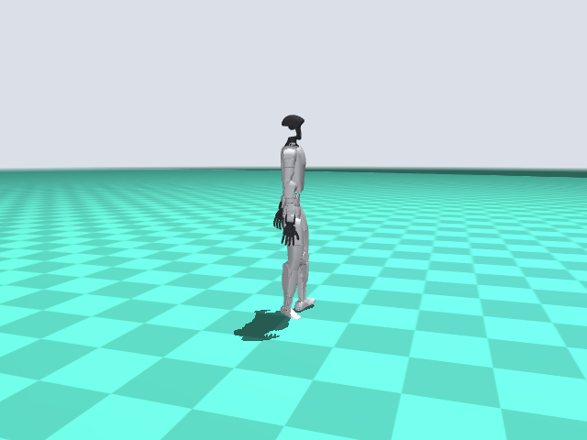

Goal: In place motions

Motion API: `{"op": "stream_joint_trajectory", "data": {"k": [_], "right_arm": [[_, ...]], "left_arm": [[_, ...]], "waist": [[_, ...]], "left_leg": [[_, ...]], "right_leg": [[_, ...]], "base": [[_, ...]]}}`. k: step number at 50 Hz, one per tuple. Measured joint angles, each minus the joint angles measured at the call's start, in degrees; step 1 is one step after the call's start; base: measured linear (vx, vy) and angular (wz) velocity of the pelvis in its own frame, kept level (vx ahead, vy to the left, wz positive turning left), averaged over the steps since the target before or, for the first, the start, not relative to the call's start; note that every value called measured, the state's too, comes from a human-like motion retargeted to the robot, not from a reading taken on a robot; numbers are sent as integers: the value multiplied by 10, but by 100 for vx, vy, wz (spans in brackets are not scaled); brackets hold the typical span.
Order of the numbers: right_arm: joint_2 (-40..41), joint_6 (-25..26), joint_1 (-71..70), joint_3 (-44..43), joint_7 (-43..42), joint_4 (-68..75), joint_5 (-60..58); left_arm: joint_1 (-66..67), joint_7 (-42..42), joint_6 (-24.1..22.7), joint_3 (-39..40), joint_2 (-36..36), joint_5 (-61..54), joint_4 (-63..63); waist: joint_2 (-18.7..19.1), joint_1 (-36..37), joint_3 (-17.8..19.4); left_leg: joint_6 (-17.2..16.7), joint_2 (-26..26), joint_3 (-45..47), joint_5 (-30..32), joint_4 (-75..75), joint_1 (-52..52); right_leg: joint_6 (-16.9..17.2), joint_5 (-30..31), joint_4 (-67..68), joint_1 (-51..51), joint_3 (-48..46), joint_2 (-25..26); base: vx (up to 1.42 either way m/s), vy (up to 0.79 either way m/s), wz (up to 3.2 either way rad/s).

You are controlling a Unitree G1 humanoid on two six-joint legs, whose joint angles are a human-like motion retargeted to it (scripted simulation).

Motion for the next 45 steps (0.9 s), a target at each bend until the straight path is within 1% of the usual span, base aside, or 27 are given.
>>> {"op": "stream_joint_trajectory", "data": {"k": [2, 3, 4, 5, 7, 10, 12, 14, 15, 17, 20, 22, 23, 25, 27, 29, 32, 38, 42, 43, 45], "right_arm": [[12, -4, -6, -2, 8, -12, 6], [19, -7, -8, -4, 12, -19, 9], [25, -9, -11, -5, 18, -27, 11], [32, -11, -14, -5, 25, -36, 13], [51, -12, -19, -3, 40, -58, 24], [68, -16, -34, 13, 73, -89, 48], [72, -9, -49, 25, 108, -108, 43], [79, -3, -55, 32, 132, -129, 15], [83, -2, -56, 36, 139, -141, -3], [86, -6, -52, 53, 134, -160, -24], [84, -17, -50, 76, 112, -171, -39], [82, -21, -48, 70, 99, -163, -54], [80, -21, -46, 65, 94, -153, -60], [75, -17, -46, 56, 90, -128, -66], [70, -4, -45, 43, 88, -80, -72], [69, 11, -43, 33, 82, -42, -76], [69, 19, -37, 21, 61, -1, -61], [74, 16, -15, 1, 38, 23, -15], [78, 18, -10, 7, 39, 27, -12], [79, 17, -11, 11, 39, 27, -14], [78, 14, -9, 17, 39, 25, -18]], "left_arm": [[7, 12, -3, 22, -14, 5, 7], [11, 17, -5, 34, -22, 3, 8], [13, 18, -6, 45, -30, -2, 10], [14, 17, -7, 57, -37, -9, 12], [9, 7, -4, 71, -44, -28, 10], [0, -3, -4, 76, -45, -35, -12], [-5, -12, -6, 68, -40, -20, -27], [-6, -17, -6, 54, -29, -2, -34], [-6, -18, -5, 46, -23, 5, -36], [-9, -16, -1, 31, -6, 15, -37], [-35, -25, 13, 14, 20, 31, -32], [-69, -35, 31, 8, 32, 47, -26], [-88, -39, 38, 6, 36, 54, -24], [-117, -49, 44, -2, 40, 61, -23], [-145, -76, 43, -23, 41, 57, -31], [-161, -94, 42, -43, 38, 53, -45], [-179, -99, 36, -71, 34, 56, -61], [-193, -92, 31, -106, 23, 84, -54], [-172, -82, 29, -111, 17, 99, -34], [-166, -78, 29, -112, 17, 104, -26], [-152, -68, 31, -116, 17, 115, -8]], "waist": [[8, 13, -8], [14, 20, -12], [15, 22, -18], [14, 22, -23], [10, 27, -20], [1, 65, 11], [2, 76, 19], [12, 75, 13], [19, 73, 9], [35, 55, -2], [63, 10, -8], [74, -3, 2], [75, -6, 7], [73, -7, 13], [70, -7, 11], [67, -2, 8], [66, -8, 16], [62, -22, 31], [56, -38, 41], [53, -45, 45], [42, -60, 53]], "left_leg": [[-33, -9, 17, 41, -33, 32], [-48, -16, 41, 40, -58, 48], [-44, -31, 38, 42, -77, 46], [-31, -50, 20, 46, -93, 33], [-15, -61, -47, 51, -97, 16], [-7, -77, -64, 51, -114, 35], [-15, -79, -64, 48, -121, 48], [-18, -77, -85, 46, -127, 49], [-21, -71, -95, 46, -128, 48], [-37, -54, -119, 42, -124, 44], [-55, -24, -166, 34, -112, 32], [-55, -8, -200, 33, -103, 29], [-52, -4, -214, 35, -100, 29], [-48, -3, -241, 38, -97, 28], [-50, -4, -279, 40, -98, 20], [-52, -3, -300, 40, -97, 12], [-51, -1, -336, 36, -92, 3], [-28, -12, -396, 28, -79, -13], [-16, -28, -429, 35, -75, -10], [-12, -35, -438, 38, -74, -6], [6, -59, -458, 51, -73, 5]], "right_leg": [[4, 0, -5, 5, -17, 15], [7, 0, -6, 8, -26, 23], [10, 2, -8, 10, -38, 23], [14, 6, -11, 13, -51, 20], [18, 10, -10, 21, -70, 19], [19, 16, 2, 46, -78, 15], [22, 19, 16, 59, -90, 14], [20, 21, 39, 67, -99, 16], [15, 23, 52, 71, -101, 18], [-9, 33, 82, 74, -102, 25], [-28, 59, 147, 67, -80, 32], [-41, 75, 193, 63, -53, 30], [-38, 77, 217, 58, -33, 27], [-21, 67, 260, 32, 28, 26], [12, 41, 320, -27, 138, 41], [17, 32, 336, -57, 194, 60], [9, 24, 339, -87, 246, 84], [-16, -9, 298, -148, 380, 123], [-40, -23, 214, -164, 506, 161], [-47, -20, 184, -159, 532, 163], [-63, 5, 110, -140, 551, 151]], "base": [[46, 6, 105], [36, 1, 106], [27, -3, 116], [31, -6, 123], [34, -10, 99], [21, -11, 21], [42, -8, 41], [39, -10, 64], [47, -10, 77], [49, -12, 111], [28, -18, 167], [26, -16, 172], [20, -17, 156], [21, -18, 142], [27, -23, 146], [13, -21, 102], [7, -23, 112], [-3, -17, 96], [-8, -13, 87], [-6, -8, 108], [-3, -1, 117]]}}
